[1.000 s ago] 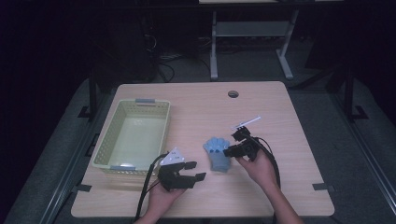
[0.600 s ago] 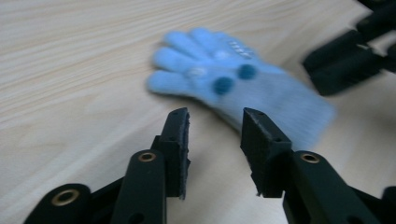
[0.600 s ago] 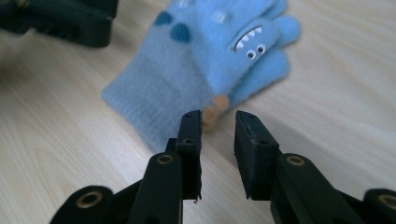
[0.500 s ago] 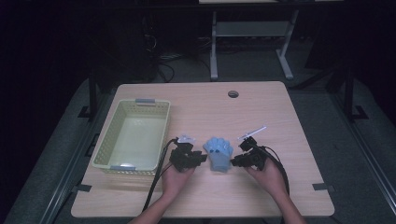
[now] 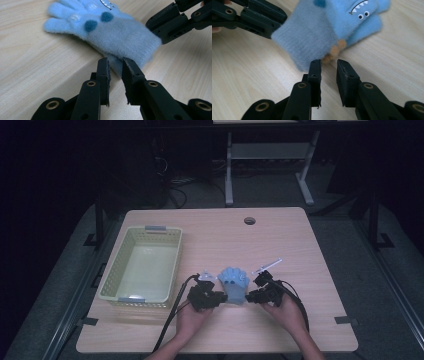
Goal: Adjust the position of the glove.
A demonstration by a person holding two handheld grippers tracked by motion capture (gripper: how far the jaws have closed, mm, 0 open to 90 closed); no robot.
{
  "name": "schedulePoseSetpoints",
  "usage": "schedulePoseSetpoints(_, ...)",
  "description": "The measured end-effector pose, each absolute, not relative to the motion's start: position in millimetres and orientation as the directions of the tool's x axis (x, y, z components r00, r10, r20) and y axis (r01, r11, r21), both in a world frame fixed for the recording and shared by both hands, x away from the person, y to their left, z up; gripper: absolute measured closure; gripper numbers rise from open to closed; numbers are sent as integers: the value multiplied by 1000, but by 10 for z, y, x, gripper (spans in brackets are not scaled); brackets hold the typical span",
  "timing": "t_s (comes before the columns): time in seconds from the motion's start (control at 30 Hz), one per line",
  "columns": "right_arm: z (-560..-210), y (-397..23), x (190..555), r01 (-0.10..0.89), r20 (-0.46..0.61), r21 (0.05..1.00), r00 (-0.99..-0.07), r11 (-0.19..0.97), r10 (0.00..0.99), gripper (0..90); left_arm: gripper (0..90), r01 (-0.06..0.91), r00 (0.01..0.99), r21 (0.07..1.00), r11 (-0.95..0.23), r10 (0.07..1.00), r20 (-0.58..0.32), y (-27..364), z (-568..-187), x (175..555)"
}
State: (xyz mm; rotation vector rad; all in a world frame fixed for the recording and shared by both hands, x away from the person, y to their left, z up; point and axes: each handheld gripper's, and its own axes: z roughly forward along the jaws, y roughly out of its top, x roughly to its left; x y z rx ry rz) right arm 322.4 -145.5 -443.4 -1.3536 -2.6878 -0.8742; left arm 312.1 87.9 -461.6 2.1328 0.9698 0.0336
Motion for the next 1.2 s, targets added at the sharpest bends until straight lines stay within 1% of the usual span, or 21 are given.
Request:
schedulePoseSetpoints(0.03, -4429, -1454, 3217, 743, 254, 475, -629, 471, 735, 734, 756, 632, 703, 667, -395, 653, -280, 871, -4622, 3113)
schedulePoseSetpoints(0.13, -4420, -1439, 3197, 735, 264, 477, -643, 482, 719, 734, 756, 628, 712, 662, -409, 646, -276, 872, -4630, 3104)
schedulePoseSetpoints(0.2, -4410, -1436, 3192, 725, 255, 485, -652, 489, 714, 734, 746, 629, 707, 666, -402, 652, -274, 894, -4621, 3116)
schedulePoseSetpoints(0.3, -4397, -1490, 3219, 730, 240, 500, -634, 466, 735, 734, 728, 636, 675, 681, -364, 690, -262, 950, -4588, 3182)
schedulePoseSetpoints(0.4, -4453, -1501, 3257, 742, 223, 480, -619, 468, 753, 734, 727, 635, 646, 681, -365, 734, -209, 940, -4596, 3283)
schedulePoseSetpoints(0.5, -4501, -1482, 3285, 742, 207, 468, -621, 481, 756, 742, 679, 623, 612, 700, -349, 775, -158, 906, -4616, 3362)
schedulePoseSetpoints(0.63, -4499, -1447, 3298, 731, 203, 464, -637, 500, 743, 741, 680, 621, 586, 709, -335, 799, -136, 872, -4626, 3469)
schedulePoseSetpoints(0.7, -4485, -1432, 3300, 727, 215, 470, -645, 501, 733, 742, 694, 639, 574, 698, -323, 804, -153, 838, -4640, 3517)
schedulePoseSetpoints(0.8, -4458, -1404, 3294, 719, 223, 481, -653, 501, 724, 740, 711, 632, 578, 701, -331, 804, -142, 793, -4659, 3532)
schedulePoseSetpoints(0.93, -4463, -1383, 3285, 710, 225, 479, -667, 516, 710, 724, 711, 639, 579, 702, -314, 798, -170, 761, -4674, 3519)
schedulePoseSetpoints(1.03, -4469, -1379, 3279, 708, 230, 479, -672, 519, 704, 712, 711, 636, 588, 703, -317, 789, -176, 749, -4667, 3500)
schedulePoseSetpoints(1.13, -4469, -1437, 3278, 724, 254, 491, -651, 484, 716, 674, 691, 635, 587, 712, -299, 787, -192, 813, -4620, 3488)
schedulePoseSetpoints(1.2, -4467, -1486, 3273, 743, 286, 503, -626, 443, 725, 628, 670, 647, 583, 711, -275, 780, -229, 866, -4585, 3479)
